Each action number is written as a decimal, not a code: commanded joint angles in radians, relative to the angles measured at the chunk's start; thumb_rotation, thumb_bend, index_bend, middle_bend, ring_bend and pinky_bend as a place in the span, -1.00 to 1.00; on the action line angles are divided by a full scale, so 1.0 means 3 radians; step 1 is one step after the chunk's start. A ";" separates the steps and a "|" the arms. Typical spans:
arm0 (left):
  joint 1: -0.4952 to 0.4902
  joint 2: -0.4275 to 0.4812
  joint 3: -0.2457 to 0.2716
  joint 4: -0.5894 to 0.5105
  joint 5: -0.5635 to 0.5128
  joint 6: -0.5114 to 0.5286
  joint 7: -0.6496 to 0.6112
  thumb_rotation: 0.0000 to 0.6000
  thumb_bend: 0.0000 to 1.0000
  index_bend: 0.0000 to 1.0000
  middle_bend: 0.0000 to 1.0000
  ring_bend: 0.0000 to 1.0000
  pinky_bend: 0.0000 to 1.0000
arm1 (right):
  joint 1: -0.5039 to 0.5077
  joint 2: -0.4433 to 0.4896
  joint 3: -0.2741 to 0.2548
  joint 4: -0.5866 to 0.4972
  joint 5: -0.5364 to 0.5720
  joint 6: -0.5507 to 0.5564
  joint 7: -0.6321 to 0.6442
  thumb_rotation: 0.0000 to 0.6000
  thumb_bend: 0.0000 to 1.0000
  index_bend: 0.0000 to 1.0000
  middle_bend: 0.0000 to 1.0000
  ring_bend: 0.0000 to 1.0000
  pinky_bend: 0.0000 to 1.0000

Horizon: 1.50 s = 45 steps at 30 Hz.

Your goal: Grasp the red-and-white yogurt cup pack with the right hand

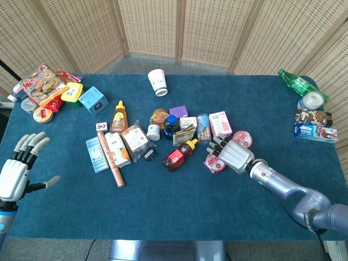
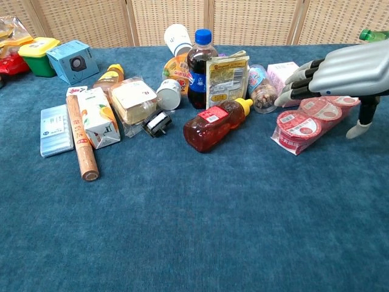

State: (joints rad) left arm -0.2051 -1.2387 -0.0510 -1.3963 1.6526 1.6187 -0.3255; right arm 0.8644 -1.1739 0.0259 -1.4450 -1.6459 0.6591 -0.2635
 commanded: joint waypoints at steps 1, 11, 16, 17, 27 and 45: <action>0.0002 -0.0002 -0.0002 0.0002 -0.0003 0.0002 0.0001 1.00 -0.84 -0.78 -1.00 -1.00 -1.00 | 0.0034 -0.0029 -0.0006 0.0038 0.0020 -0.0032 0.0007 1.00 -1.00 -0.96 -0.91 -1.00 -1.00; 0.0008 -0.0007 -0.0011 0.0008 -0.0024 -0.0003 0.0008 1.00 -0.84 -0.78 -1.00 -1.00 -1.00 | 0.0151 -0.0089 -0.0081 0.0155 0.0007 -0.0141 0.0048 1.00 -1.00 -0.96 -0.91 -1.00 -1.00; 0.0011 -0.0010 -0.0012 0.0004 -0.0022 0.0002 0.0017 1.00 -0.85 -0.78 -1.00 -1.00 -1.00 | 0.0200 -0.0098 -0.0118 0.0170 0.0006 -0.0190 0.0072 1.00 -1.00 -0.96 -0.91 -1.00 -1.00; 0.0011 -0.0011 -0.0011 0.0004 -0.0020 0.0001 0.0018 1.00 -0.84 -0.78 -1.00 -1.00 -1.00 | 0.0208 -0.0099 -0.0125 0.0172 0.0005 -0.0196 0.0072 1.00 -1.00 -0.95 -0.91 -1.00 -1.00; 0.0013 -0.0009 -0.0014 0.0006 -0.0021 0.0001 0.0009 1.00 -0.85 -0.78 -1.00 -1.00 -1.00 | 0.0293 -0.0101 -0.0186 0.0176 0.0009 -0.0287 0.0101 1.00 -1.00 -0.93 -0.86 -1.00 -1.00; 0.0012 -0.0011 -0.0009 0.0015 0.0000 0.0006 0.0001 1.00 -0.84 -0.78 -1.00 -1.00 -1.00 | 0.0403 -0.0092 -0.0450 0.0219 -0.0420 0.0089 0.0907 1.00 -0.81 0.17 0.70 0.13 0.55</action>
State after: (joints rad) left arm -0.2016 -1.2420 -0.0537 -1.3920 1.6527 1.6205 -0.3253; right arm 0.9875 -1.2062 -0.0944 -1.3816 -1.7540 0.6615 -0.0214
